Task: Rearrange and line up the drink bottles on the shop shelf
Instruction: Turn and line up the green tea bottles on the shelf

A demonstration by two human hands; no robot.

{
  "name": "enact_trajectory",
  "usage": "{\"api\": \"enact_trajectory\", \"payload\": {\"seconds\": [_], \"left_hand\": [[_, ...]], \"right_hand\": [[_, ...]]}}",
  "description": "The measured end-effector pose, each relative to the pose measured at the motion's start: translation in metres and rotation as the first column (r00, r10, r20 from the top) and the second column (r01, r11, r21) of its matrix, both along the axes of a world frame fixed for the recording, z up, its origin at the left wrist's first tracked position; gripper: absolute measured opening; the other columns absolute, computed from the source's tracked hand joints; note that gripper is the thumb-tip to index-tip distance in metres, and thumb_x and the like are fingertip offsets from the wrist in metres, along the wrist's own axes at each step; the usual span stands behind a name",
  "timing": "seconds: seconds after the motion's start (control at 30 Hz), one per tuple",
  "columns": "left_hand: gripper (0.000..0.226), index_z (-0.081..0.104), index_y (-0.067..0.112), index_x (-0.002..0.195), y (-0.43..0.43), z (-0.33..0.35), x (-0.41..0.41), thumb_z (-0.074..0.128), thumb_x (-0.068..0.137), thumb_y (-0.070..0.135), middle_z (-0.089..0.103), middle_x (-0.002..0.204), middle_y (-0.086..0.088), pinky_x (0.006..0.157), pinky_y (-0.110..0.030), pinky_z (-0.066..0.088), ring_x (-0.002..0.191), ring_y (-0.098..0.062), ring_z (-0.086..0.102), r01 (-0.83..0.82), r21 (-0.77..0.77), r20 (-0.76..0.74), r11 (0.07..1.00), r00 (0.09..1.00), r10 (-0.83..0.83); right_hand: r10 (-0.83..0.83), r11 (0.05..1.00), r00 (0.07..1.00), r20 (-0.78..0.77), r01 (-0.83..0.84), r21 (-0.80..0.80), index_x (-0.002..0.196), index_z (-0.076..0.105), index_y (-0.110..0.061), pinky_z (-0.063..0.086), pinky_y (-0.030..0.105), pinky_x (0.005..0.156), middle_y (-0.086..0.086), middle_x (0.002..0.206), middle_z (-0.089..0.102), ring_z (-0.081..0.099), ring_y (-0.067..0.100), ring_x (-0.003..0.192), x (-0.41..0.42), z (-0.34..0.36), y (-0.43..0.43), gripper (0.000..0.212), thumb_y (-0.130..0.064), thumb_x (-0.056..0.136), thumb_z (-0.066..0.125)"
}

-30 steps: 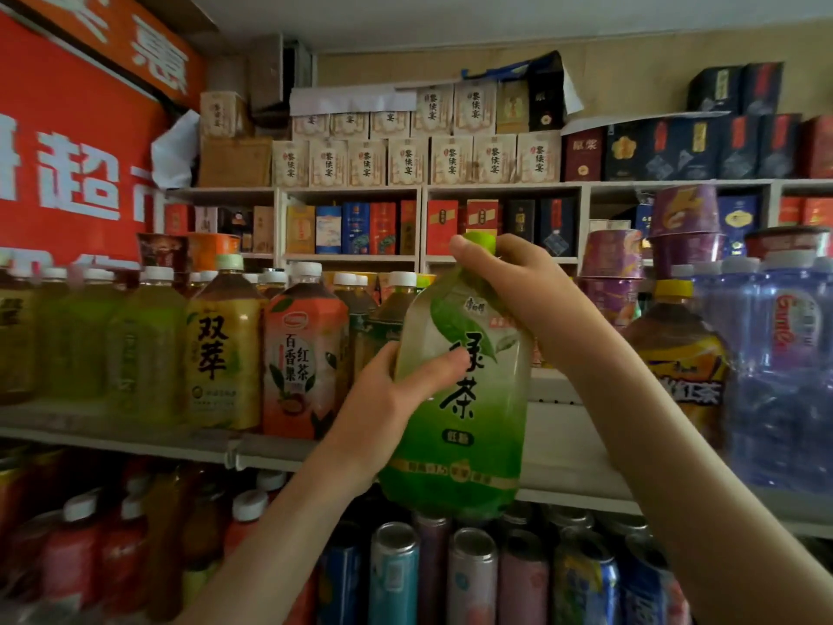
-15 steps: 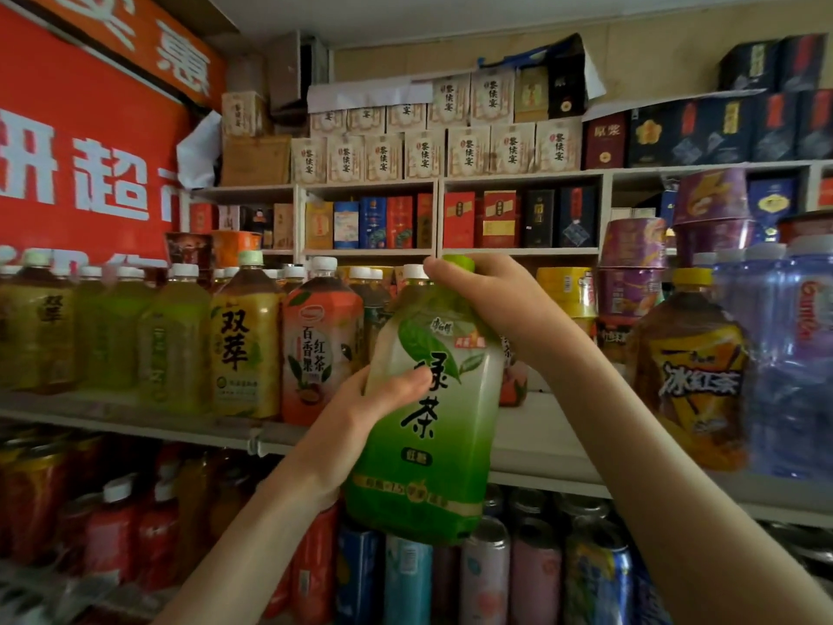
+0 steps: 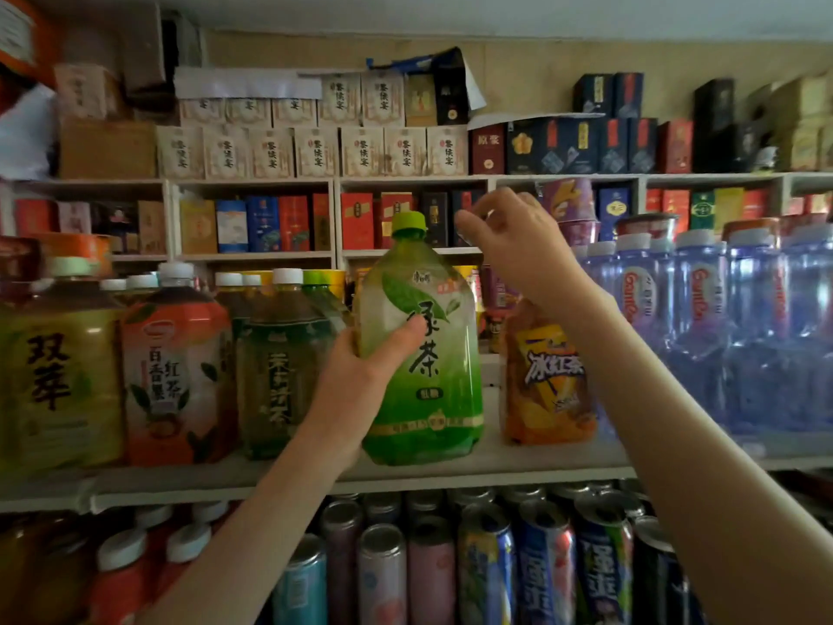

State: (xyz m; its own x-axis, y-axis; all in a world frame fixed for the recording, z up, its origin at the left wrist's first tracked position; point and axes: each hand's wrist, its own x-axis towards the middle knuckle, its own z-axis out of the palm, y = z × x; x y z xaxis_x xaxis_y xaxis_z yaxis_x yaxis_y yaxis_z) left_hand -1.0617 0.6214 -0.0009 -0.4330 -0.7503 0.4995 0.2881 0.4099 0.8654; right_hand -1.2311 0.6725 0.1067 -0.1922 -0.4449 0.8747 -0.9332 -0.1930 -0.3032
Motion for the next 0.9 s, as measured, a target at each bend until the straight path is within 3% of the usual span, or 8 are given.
{"api": "enact_trajectory", "payload": {"seconds": [0.07, 0.13, 0.23, 0.37, 0.57, 0.7, 0.83, 0.9], "left_hand": [[0.072, 0.057, 0.029, 0.116, -0.006, 0.001, -0.018, 0.074, 0.055, 0.062, 0.070, 0.105, 0.003, 0.087, -0.048, 0.051, 0.096, -0.021, 0.067, -0.009, 0.029, -0.011, 1.000, 1.000, 0.010], [0.071, 0.055, 0.031, 0.118, -0.012, 0.000, -0.032, 0.075, 0.057, 0.062, 0.069, 0.107, 0.005, 0.085, -0.044, 0.052, 0.099, -0.019, 0.066, -0.002, 0.043, -0.020, 0.999, 1.000, 0.002], [0.073, 0.053, 0.035, 0.119, -0.022, -0.005, -0.049, 0.075, 0.054, 0.060, 0.067, 0.109, 0.007, 0.081, -0.038, 0.051, 0.100, -0.015, 0.064, -0.008, 0.043, -0.035, 0.999, 0.999, 0.009], [0.066, 0.050, 0.043, 0.112, -0.033, -0.010, -0.064, 0.077, 0.054, 0.059, 0.065, 0.110, 0.007, 0.084, -0.042, 0.050, 0.102, -0.016, 0.062, 0.015, 0.069, -0.017, 0.998, 1.000, -0.014], [0.087, 0.045, 0.037, 0.129, -0.039, -0.014, -0.076, 0.076, 0.052, 0.063, 0.063, 0.116, 0.006, 0.093, -0.043, 0.045, 0.107, -0.017, 0.059, 0.028, 0.039, 0.041, 0.999, 0.999, -0.030], [0.091, 0.042, 0.035, 0.131, -0.042, -0.013, -0.076, 0.076, 0.051, 0.061, 0.063, 0.117, 0.004, 0.097, -0.046, 0.044, 0.109, -0.019, 0.059, 0.064, 0.010, 0.085, 0.998, 0.994, -0.064], [0.074, 0.047, 0.044, 0.115, -0.041, -0.016, -0.077, 0.075, 0.049, 0.060, 0.064, 0.110, 0.010, 0.080, -0.030, 0.047, 0.104, -0.012, 0.059, 0.105, 0.023, 0.124, 0.994, 0.986, -0.107], [0.084, 0.042, 0.041, 0.124, -0.042, -0.019, -0.078, 0.076, 0.049, 0.057, 0.063, 0.109, 0.012, 0.073, -0.025, 0.045, 0.100, -0.007, 0.059, 0.124, 0.032, 0.139, 0.992, 0.982, -0.128]], "right_hand": [[-0.264, 0.964, 0.964, -0.014, 0.265, 0.036, 0.123, 0.049, -0.008, 0.036, 0.041, 0.095, 0.015, 0.124, 0.048, 0.042, 0.032, 0.117, -0.031, -0.004, 0.001, 0.048, -0.043, 0.091, 0.052], [-0.373, 0.916, 0.928, 0.003, 0.368, 0.156, 0.128, 0.041, 0.000, 0.036, 0.043, 0.093, 0.023, 0.131, 0.043, 0.041, 0.039, 0.120, -0.053, -0.011, 0.000, 0.057, -0.041, 0.090, 0.053], [-0.308, 0.923, 0.943, 0.125, 0.264, 0.281, 0.101, 0.051, -0.002, 0.039, 0.030, 0.071, 0.015, 0.097, 0.056, 0.055, 0.030, 0.085, -0.069, -0.021, 0.001, 0.041, -0.040, 0.090, 0.055], [-0.208, 0.958, 0.967, 0.145, 0.171, 0.230, 0.065, 0.046, -0.017, 0.034, 0.018, 0.046, -0.005, 0.065, 0.048, 0.048, 0.008, 0.057, -0.078, -0.031, 0.001, 0.035, -0.040, 0.089, 0.059], [-0.126, 0.978, 0.966, 0.224, 0.083, 0.191, 0.076, 0.046, -0.017, 0.043, 0.024, 0.055, -0.003, 0.075, 0.051, 0.050, 0.009, 0.065, -0.087, -0.037, -0.002, 0.031, -0.042, 0.088, 0.060], [-0.031, 0.981, 0.955, 0.295, -0.028, 0.194, 0.072, 0.049, -0.017, 0.039, 0.013, 0.040, -0.002, 0.069, 0.054, 0.052, 0.007, 0.054, -0.094, -0.035, 0.002, 0.029, -0.038, 0.089, 0.060], [-0.020, 0.970, 0.950, 0.312, -0.057, 0.237, 0.079, 0.052, -0.014, 0.044, 0.017, 0.043, 0.000, 0.071, 0.057, 0.055, 0.010, 0.055, -0.096, -0.033, 0.002, 0.027, -0.038, 0.090, 0.058], [-0.025, 0.969, 0.949, 0.313, -0.054, 0.243, 0.080, 0.051, -0.014, 0.044, 0.018, 0.043, 0.000, 0.071, 0.056, 0.054, 0.010, 0.054, -0.096, -0.033, 0.002, 0.027, -0.038, 0.090, 0.058]]}}
